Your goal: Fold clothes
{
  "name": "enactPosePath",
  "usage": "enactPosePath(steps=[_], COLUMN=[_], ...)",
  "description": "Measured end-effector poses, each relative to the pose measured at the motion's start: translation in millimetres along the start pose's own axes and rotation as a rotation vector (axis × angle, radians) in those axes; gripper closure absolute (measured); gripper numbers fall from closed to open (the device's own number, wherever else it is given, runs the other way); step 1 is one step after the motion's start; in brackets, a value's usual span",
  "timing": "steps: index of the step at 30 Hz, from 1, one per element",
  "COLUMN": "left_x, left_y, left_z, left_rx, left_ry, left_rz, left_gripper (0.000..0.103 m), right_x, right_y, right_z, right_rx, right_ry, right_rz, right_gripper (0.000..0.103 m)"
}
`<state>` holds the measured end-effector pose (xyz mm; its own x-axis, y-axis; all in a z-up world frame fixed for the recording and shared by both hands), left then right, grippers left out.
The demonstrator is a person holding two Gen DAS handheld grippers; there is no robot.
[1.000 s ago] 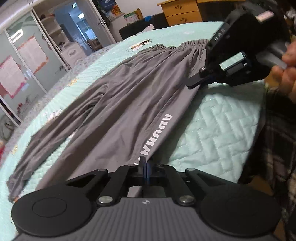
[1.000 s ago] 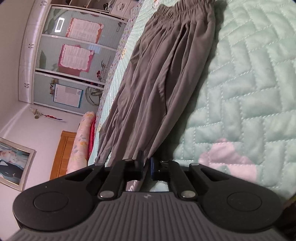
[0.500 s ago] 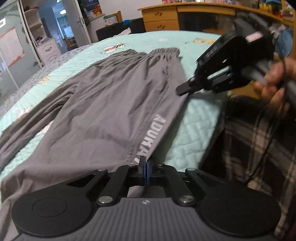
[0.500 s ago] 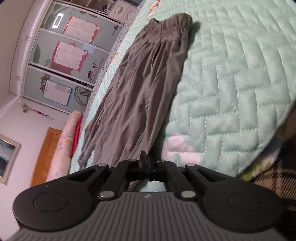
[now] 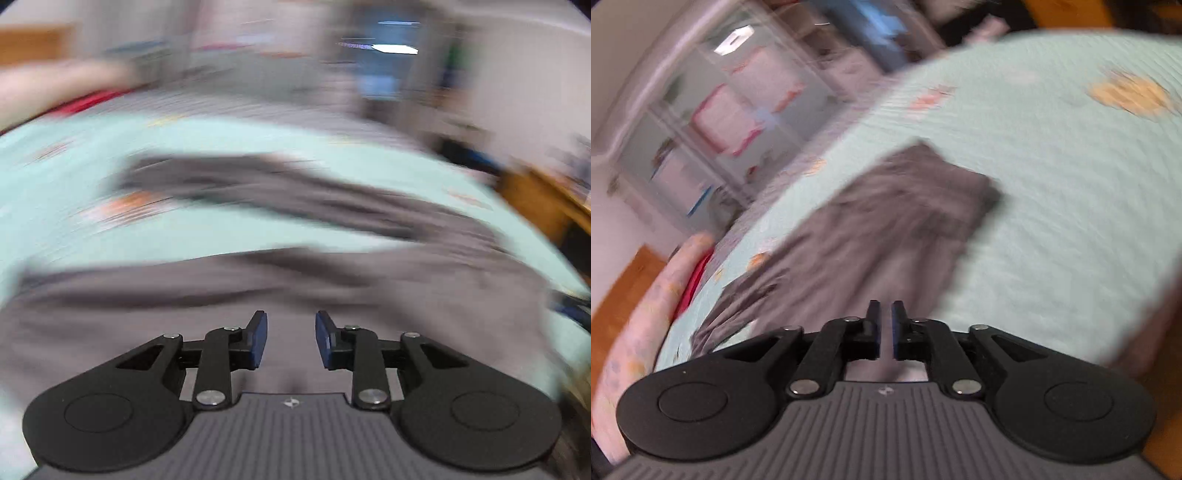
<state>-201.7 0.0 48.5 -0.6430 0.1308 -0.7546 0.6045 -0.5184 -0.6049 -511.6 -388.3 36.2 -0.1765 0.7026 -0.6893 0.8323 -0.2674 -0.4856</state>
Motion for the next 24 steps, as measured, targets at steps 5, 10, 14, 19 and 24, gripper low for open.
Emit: enactPosePath(steps=[5,10,14,19,24], left_x=[17.6,17.6,16.5,19.4,10.7], left_y=[-15.8,-73.0,-71.6,-46.1,-37.8], left_z=[-82.8,-93.3,-120.3,-156.8,-162.1], left_rx=[-0.408,-0.319,-0.456,-0.406,-0.337], left_ry=[-0.149,-0.246,-0.387,-0.558,-0.539], left_rz=[-0.058,0.164,0.214,0.137,0.143], left_gripper=[0.084,0.082,0.049,0.045,0.087], right_x=[12.3,32.0,30.5,31.0,31.1], right_y=[61.8,92.0,83.3,80.0,85.7], right_z=[-48.1,-61.9,-57.9,-61.4,-70.3], right_rx=[-0.148,-0.141,-0.136,-0.121,-0.111], right_ry=[-0.062,-0.085,-0.061,-0.07,-0.128], right_rz=[-0.139,-0.226,-0.215,-0.213,-0.23], right_gripper=[0.076,0.076,0.076,0.074,0.074])
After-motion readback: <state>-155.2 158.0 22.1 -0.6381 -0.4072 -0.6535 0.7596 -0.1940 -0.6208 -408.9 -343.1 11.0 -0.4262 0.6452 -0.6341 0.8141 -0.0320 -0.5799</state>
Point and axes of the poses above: each gripper's, at about its wrist camera, not at the fingertips, and y roughly the way its jaws point, z to its right, x to its underside, the point moved 1 cm from there along y, roughly the way its jaws point, and after that the axes turned 6 degrees about -y, right-handed, at the moved point
